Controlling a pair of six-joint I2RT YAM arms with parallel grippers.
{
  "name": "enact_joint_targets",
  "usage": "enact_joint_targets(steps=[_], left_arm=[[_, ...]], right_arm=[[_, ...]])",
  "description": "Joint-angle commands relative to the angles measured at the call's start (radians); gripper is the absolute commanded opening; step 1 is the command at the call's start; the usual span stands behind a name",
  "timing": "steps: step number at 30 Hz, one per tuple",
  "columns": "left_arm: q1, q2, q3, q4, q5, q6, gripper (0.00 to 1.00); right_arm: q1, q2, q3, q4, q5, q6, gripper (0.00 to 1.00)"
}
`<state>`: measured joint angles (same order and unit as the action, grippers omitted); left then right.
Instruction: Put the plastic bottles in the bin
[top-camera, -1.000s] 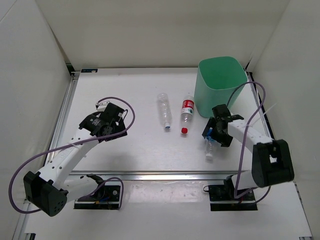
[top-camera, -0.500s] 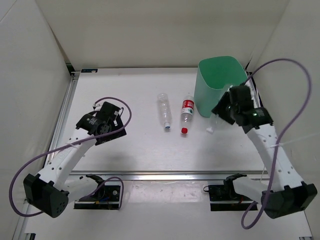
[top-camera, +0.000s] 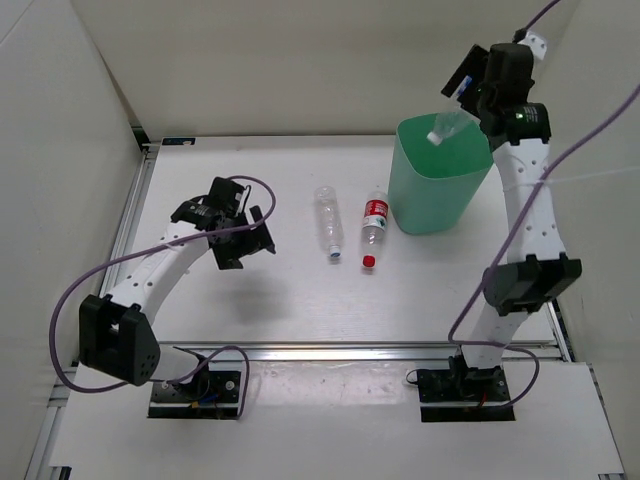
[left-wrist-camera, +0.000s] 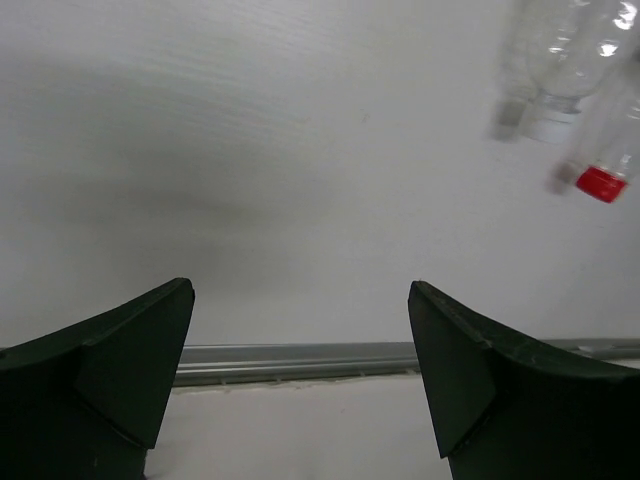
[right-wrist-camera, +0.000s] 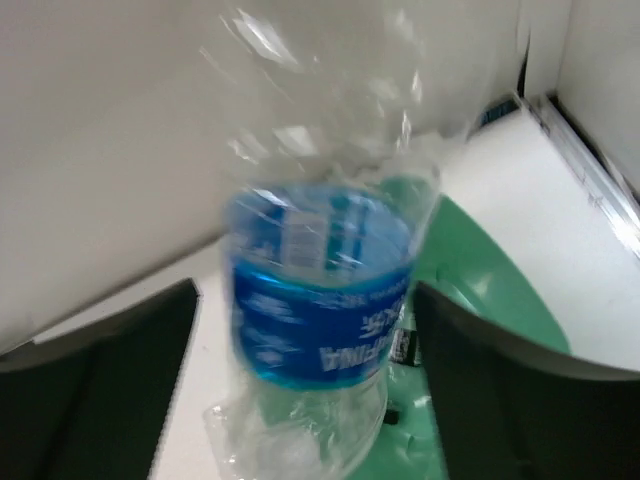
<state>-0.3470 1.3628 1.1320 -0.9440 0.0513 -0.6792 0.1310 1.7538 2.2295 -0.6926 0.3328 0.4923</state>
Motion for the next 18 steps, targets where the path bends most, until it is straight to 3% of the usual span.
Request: enact_joint_targets(steps=[1,4,7,10,18], left_arm=[[0.035,0.030,0.080,0.057,0.149,-0.030,0.99],[0.034,0.042,0.130,0.169,0.268,-0.017,0.99],[-0.038,0.080,0.262,0.235,0.141,-0.017,0.99],[-0.047,0.241,0.435,0.235,0.105,0.006,0.99],[-0.076,0.819,0.986,0.007,0.105,0.040,0.99]], right_arm=[[-0.033,0.039,0.006,-0.036,-0.046,-0.026,0.97],[-0.045,-0.026,-0.086,-0.073,-0.067,0.008,1.00],[-0.035,-0.180,-0.265,-0.061,-0.119,0.045,1.00],[-0.004,-0.309,-0.449,-0.024,-0.182,0.058,1.00],[0.009,-0.444,-0.619,-0.097,-0.270,0.071,1.00]])
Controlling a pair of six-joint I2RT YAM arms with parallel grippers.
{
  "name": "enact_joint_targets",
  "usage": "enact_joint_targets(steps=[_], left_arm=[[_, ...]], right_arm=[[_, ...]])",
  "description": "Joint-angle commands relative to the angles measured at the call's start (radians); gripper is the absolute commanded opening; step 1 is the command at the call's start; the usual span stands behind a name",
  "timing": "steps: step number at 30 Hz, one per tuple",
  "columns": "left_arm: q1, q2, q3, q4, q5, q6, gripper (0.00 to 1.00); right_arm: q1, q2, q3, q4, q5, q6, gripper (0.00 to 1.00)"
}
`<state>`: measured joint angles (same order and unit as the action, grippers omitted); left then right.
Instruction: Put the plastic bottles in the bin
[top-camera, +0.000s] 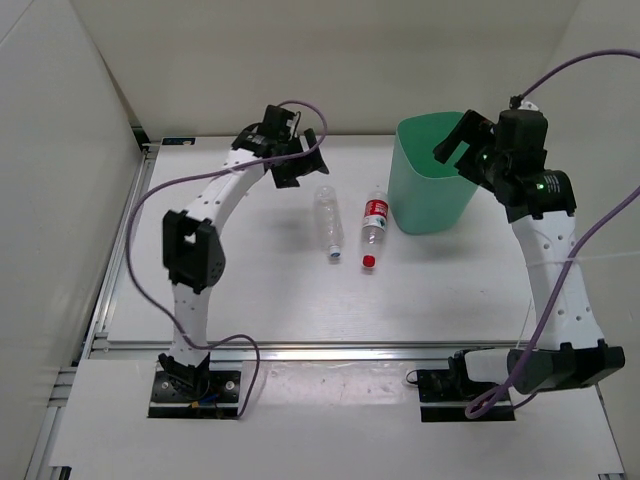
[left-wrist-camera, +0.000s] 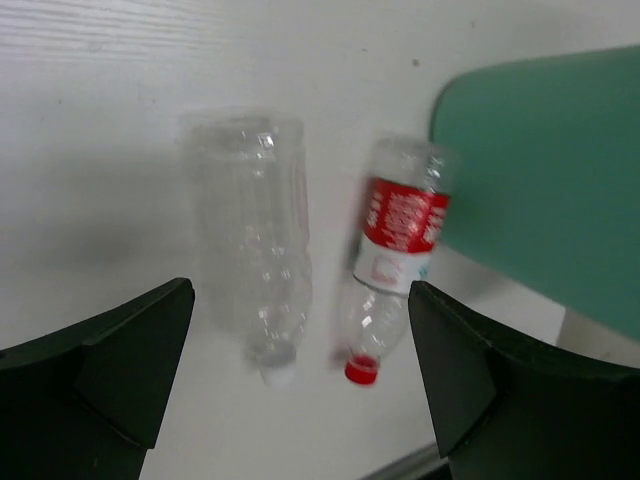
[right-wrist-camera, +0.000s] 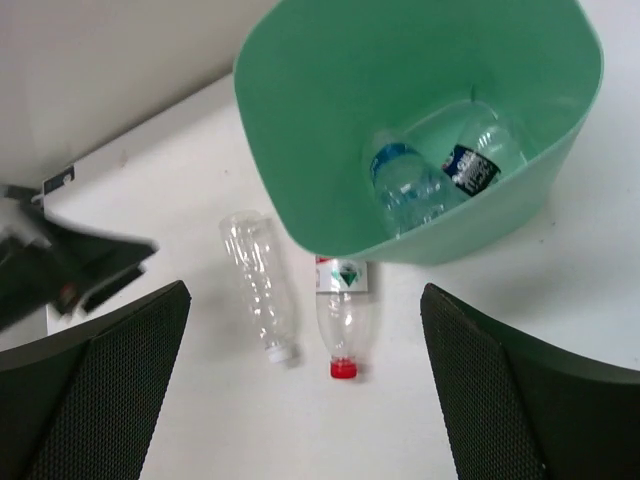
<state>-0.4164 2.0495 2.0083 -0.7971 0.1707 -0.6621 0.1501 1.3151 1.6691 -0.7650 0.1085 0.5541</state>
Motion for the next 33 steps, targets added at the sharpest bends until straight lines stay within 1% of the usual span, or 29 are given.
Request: enact_joint_targets(steps=[1,3,4,6,8,11,13,17,21,23,27,33], left_arm=[[-0.007,0.168,0.183,-0.163,-0.014,0.022,0.99],[-0.007,0.230,0.213,-0.191,-0.036,0.022,0.99],[-0.016,0.239,0.201,-0.191,-0.058,0.022,0.99],[-0.016,0.248,0.166,-0.177,-0.059,0.042,0.99],[-0.016,0.258,0.165,-0.162,-0.059,0.068,0.99],[-0.058,0.293,0.178,-0.149,-0.068,0.105,0.99],[-0.068,0.305,0.190,-0.149,-0.057,0.105,0.99],[-0.078,0.328,0.190,-0.130,-0.046,0.096,0.99],[-0.087,0.328,0.181,-0.120,-0.007,0.096,0.99],[-0.108,0.319,0.181,-0.097,0.004,0.096,0.99],[-0.119,0.282,0.172,-0.088,0.013,0.107,0.99],[-0.150,0.282,0.172,-0.076,0.033,0.125,0.99]], right_arm=[[-0.020,-0.019,-0.071,-0.025,-0.046,0.009,1.00],[-0.029,-0.043,-0.083,-0.034,-0.056,0.009,1.00],[-0.029,-0.043,-0.083,-0.034,-0.056,0.009,1.00],[-0.040,-0.066,-0.092,-0.034,-0.056,0.009,1.00],[-0.040,-0.076,-0.124,-0.034,-0.070,0.009,1.00],[-0.052,-0.076,-0.184,-0.034,-0.125,0.009,1.00],[-0.063,-0.085,-0.207,-0.025,-0.153,0.009,1.00],[-0.083,-0.119,-0.244,-0.025,-0.153,0.009,1.00],[-0.083,-0.128,-0.255,-0.025,-0.132,0.000,1.00],[-0.083,-0.128,-0.266,-0.025,-0.132,0.000,1.00],[-0.083,-0.128,-0.287,-0.025,-0.132,0.000,1.00],[-0.083,-0.128,-0.296,-0.025,-0.141,0.000,1.00]])
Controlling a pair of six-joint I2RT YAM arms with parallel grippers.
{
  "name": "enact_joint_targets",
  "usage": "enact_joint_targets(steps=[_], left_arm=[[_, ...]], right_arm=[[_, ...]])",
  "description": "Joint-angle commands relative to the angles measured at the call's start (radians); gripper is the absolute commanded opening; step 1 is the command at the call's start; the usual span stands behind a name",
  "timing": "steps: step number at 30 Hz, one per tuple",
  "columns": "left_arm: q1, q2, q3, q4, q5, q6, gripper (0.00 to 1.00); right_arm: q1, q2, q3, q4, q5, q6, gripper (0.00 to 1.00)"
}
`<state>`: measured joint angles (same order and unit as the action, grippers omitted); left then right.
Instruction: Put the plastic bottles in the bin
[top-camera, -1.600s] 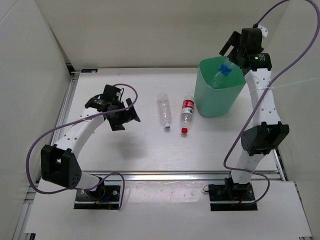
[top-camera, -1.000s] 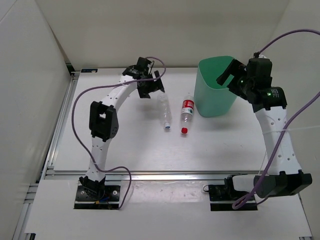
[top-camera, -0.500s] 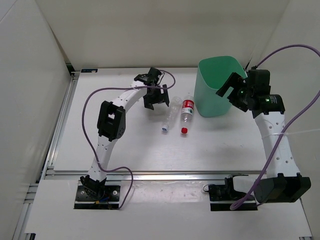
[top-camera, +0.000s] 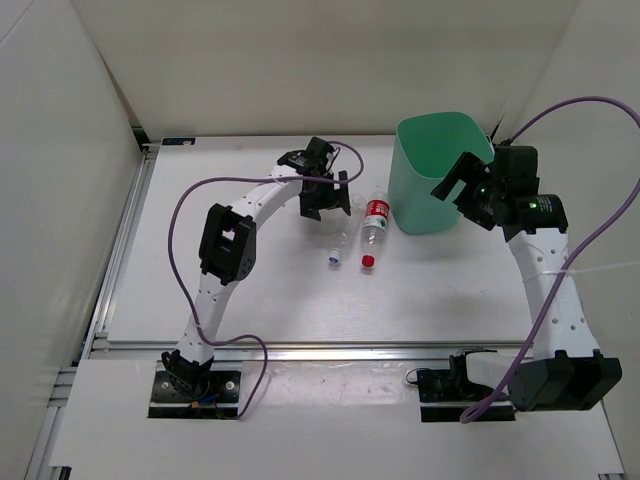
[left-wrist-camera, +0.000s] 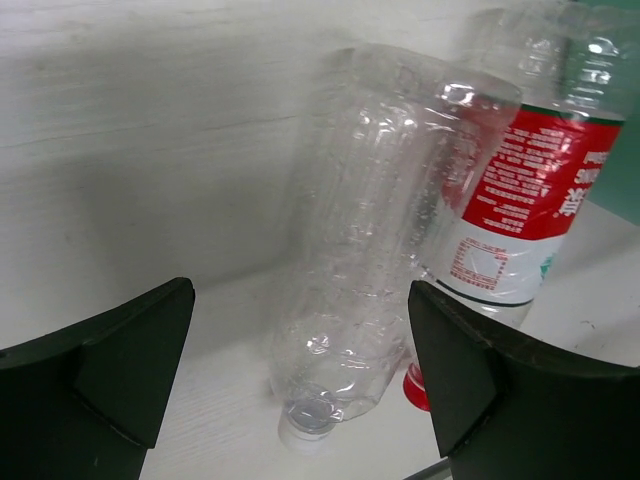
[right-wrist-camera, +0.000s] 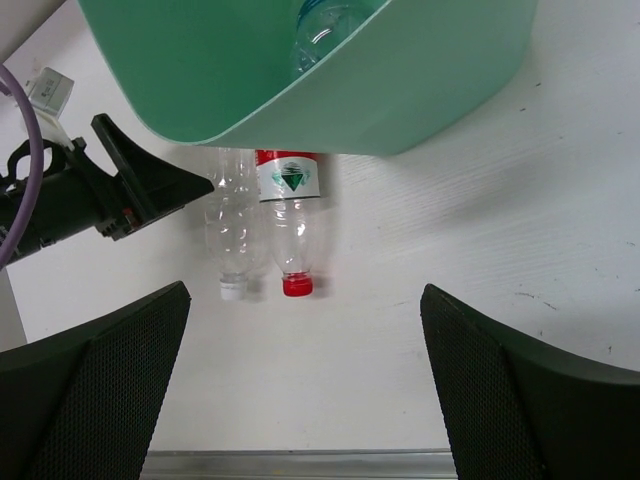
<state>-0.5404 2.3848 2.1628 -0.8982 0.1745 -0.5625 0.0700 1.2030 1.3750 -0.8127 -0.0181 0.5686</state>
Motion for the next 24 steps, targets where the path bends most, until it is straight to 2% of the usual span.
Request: enact_joint_targets(steps=[1,12,14,15,16,18,22,24], left_arm=[[-0.026,-0.053,0.017,0.036,0.040,0.026,0.99],[-0.082,0.013,-0.014,0.085,0.118,0.035,0.99],[-0.073,0.024,-0.023,0.085,0.118,0.035,0.90],[-0.073,0.024,-0.052,0.085,0.118,0.024,0.78],[-0.060,0.024,-0.063,0.085,0.128,0.024,0.74],[-0.030,0.024,-0.096,0.085,0.146,0.024,0.72],[0.002,0.004,-0.118,0.085,0.146,0.013,0.57],[0.025,-0.022,-0.083,0.076,0.137,0.003,0.49]], right_arm=[[-0.003,-0.016,-0.002,0.023,-0.014,-0.015,1.00],[-0.003,-0.055,-0.042,0.023,-0.003,-0.024,1.00],[-0.012,-0.056,-0.042,0.000,0.006,-0.024,1.00],[-0.012,-0.065,-0.051,0.000,0.006,-0.024,1.00],[-0.012,-0.065,-0.051,-0.009,0.006,-0.024,1.00],[-0.022,-0.077,-0.065,-0.009,0.006,-0.024,1.00],[-0.052,-0.099,-0.105,-0.009,-0.017,-0.024,1.00],[-0.052,-0.108,-0.105,-0.009,-0.017,-0.015,1.00]])
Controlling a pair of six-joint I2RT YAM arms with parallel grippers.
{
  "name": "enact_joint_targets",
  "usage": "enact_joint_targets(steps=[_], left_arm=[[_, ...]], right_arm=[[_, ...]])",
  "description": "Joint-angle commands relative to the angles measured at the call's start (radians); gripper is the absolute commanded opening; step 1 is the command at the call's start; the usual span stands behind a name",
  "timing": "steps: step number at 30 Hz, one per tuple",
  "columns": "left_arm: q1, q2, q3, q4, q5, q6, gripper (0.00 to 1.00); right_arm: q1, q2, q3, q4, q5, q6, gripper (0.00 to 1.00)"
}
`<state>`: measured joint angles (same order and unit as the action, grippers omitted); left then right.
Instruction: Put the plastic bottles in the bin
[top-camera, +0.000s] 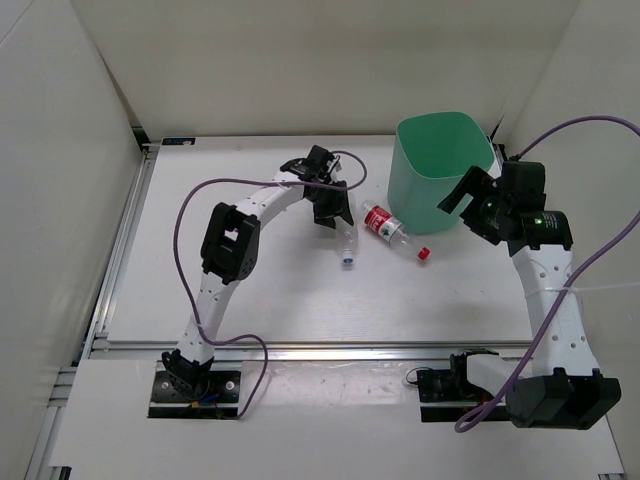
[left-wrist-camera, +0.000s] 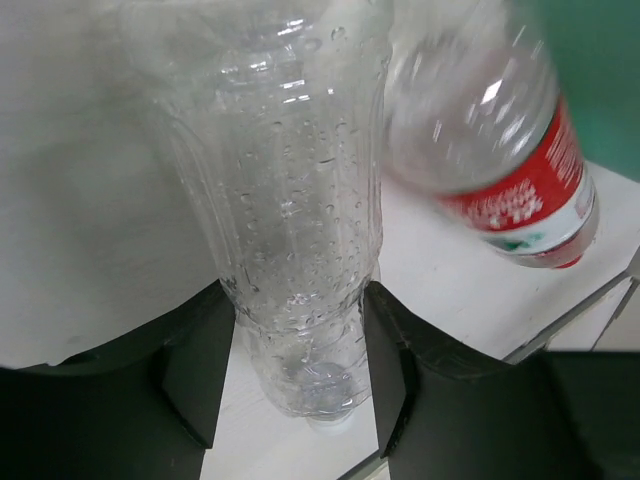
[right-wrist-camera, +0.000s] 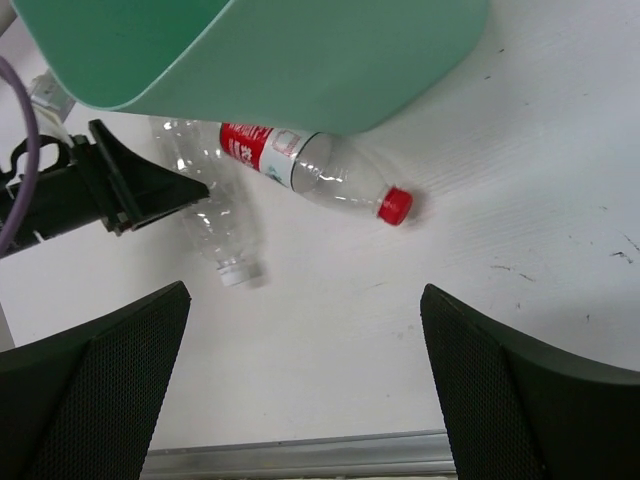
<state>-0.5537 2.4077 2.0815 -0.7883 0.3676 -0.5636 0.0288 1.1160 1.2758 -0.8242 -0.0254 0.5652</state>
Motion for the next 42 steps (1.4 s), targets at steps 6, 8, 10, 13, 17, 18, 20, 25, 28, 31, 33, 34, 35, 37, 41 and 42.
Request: enact_joint_targets(steps=[6,8,10,13,17,18,20,25,28,31,33,34,35,37,41,42], left_arm=[[0.067,-0.091,0.159,-0.023,-0.081,-0.077,0.39],[0.067,-0.104,0.213,-0.008,-0.081,-0.107,0.37],[0.067,-0.119,0.245,0.020,-0.093,-0.128,0.34],[0.067,-0.148,0.293,0.067,-0.105,-0.153,0.34],[0.067,-0.171,0.435,0.218,-0.114,-0.202,0.34],[0.067,-0.171,0.462,0.263,-0.114,-0.229,0.34],[0.067,-0.171,0.500,0.366,-0.133,-0.269,0.33],[0.046,-0.141,0.512,0.702,-0.202,-0.410,0.24],[0.009,-0.116,0.503,0.765,-0.222,-0.410,0.23],[-0.044,-0.079,0.503,0.827,-0.232,-0.410,0.23],[-0.086,-0.064,0.503,0.851,-0.246,-0.398,0.24],[-0.097,-0.055,0.503,0.866,-0.246,-0.398,0.24],[-0.118,-0.042,0.503,0.867,-0.259,-0.398,0.24],[-0.136,-0.042,0.503,0.877,-0.259,-0.398,0.25],[-0.166,-0.047,0.462,0.842,-0.259,-0.339,0.41],[-0.179,-0.071,0.450,0.824,-0.269,-0.308,0.70]], right_arm=[[-0.010,-0.021,-0.006,0.002,-0.019,-0.011,1.00],[-0.020,-0.021,-0.006,0.002,-0.028,-0.002,1.00],[-0.020,-0.021,-0.006,0.002,-0.037,-0.002,1.00],[-0.029,-0.030,-0.006,0.002,-0.047,-0.002,1.00],[-0.038,-0.050,-0.006,-0.019,-0.047,-0.002,1.00],[-0.038,-0.050,-0.006,-0.020,-0.036,-0.002,1.00],[-0.038,-0.068,-0.006,-0.039,-0.036,-0.002,1.00],[-0.066,-0.108,0.005,-0.076,-0.016,-0.022,1.00],[-0.066,-0.128,0.036,-0.113,0.004,-0.031,1.00],[-0.075,-0.151,0.075,-0.156,0.024,-0.056,1.00],[-0.075,-0.163,0.085,-0.180,0.036,-0.068,1.00],[-0.075,-0.177,0.097,-0.190,0.045,-0.068,1.00],[-0.075,-0.177,0.108,-0.210,0.065,-0.079,1.00],[-0.075,-0.206,0.108,-0.222,0.080,-0.088,1.00],[-0.075,-0.240,0.089,-0.231,0.104,-0.097,1.00],[-0.075,-0.240,0.089,-0.231,0.104,-0.097,1.00]])
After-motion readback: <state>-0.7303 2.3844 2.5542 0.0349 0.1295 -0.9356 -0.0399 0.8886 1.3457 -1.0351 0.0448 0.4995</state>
